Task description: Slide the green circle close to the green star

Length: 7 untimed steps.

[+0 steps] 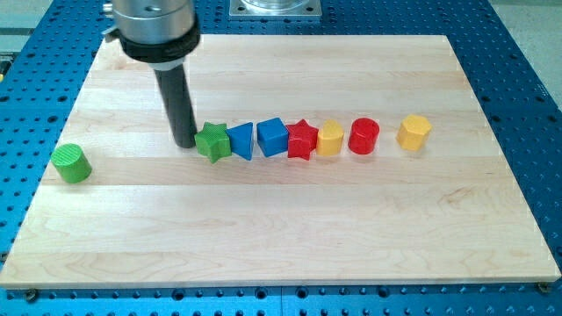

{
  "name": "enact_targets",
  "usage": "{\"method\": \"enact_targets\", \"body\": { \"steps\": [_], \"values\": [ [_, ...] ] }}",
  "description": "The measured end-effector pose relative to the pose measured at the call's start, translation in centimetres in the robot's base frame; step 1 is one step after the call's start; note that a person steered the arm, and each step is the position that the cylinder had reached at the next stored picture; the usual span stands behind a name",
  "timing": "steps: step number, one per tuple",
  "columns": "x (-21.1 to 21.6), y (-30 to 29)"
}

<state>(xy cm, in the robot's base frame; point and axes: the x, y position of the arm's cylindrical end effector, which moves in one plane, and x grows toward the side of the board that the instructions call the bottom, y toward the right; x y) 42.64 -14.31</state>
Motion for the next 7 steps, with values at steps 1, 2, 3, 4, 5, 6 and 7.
{"method": "enact_targets", "body": {
  "steps": [1,2,3,4,5,6,7],
  "values": [
    [0.4,-7.1],
    [8.4,-5.7],
    [10.8,-10.2],
    [8.1,-13.6],
    [4.9,-11.2],
    [4.1,-16.0],
    [2.8,-10.5]
  ]
}}
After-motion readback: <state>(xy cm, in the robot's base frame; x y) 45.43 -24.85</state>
